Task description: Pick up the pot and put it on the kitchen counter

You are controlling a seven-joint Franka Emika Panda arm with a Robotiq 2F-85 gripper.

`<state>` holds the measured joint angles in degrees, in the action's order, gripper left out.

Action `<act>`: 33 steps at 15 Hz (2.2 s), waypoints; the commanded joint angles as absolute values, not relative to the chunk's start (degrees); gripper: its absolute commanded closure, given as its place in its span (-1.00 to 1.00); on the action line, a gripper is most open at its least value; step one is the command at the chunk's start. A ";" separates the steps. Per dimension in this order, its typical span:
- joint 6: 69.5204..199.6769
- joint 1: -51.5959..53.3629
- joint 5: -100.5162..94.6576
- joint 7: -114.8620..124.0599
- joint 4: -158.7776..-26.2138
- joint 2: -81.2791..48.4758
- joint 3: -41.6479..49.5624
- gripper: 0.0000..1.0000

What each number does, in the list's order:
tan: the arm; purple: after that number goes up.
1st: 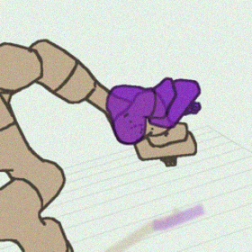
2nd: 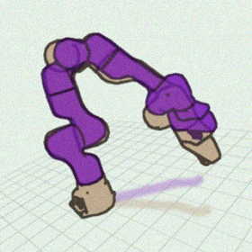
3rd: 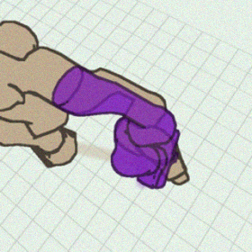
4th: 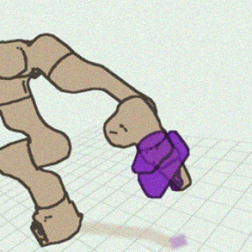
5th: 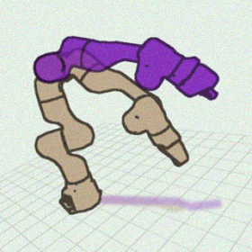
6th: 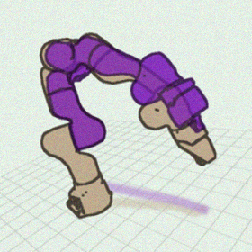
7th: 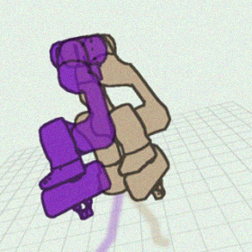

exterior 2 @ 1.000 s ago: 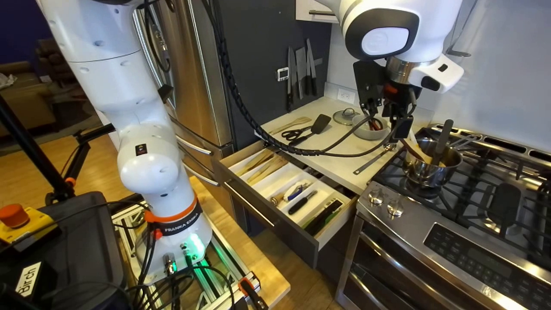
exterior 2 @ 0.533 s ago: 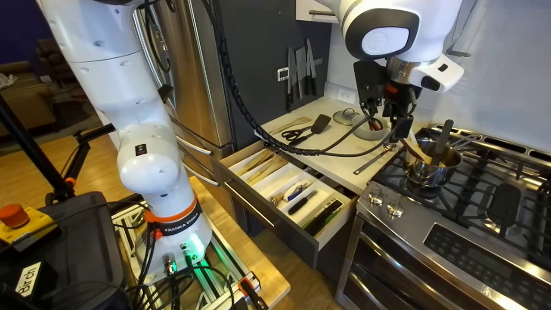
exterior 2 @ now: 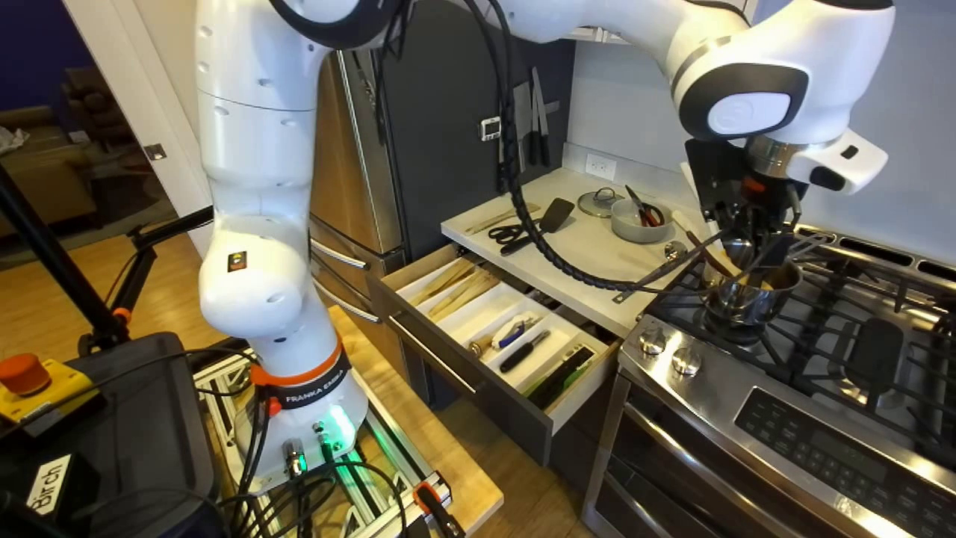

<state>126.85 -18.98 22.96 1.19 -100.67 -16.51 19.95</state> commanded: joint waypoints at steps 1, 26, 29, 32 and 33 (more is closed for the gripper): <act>121.50 -23.79 23.84 -2.11 -86.60 -27.52 16.48 -1.00; 116.36 -26.72 21.21 10.23 -54.10 -57.21 7.94 -0.39; 115.66 -26.39 22.90 12.01 -54.10 -57.76 9.27 0.11; 112.41 -27.51 21.14 13.69 -51.68 -59.69 7.47 0.56; 111.22 -27.59 21.12 13.85 -50.86 -60.29 7.30 0.72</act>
<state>114.96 -26.36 22.20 11.64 -55.57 -57.01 8.89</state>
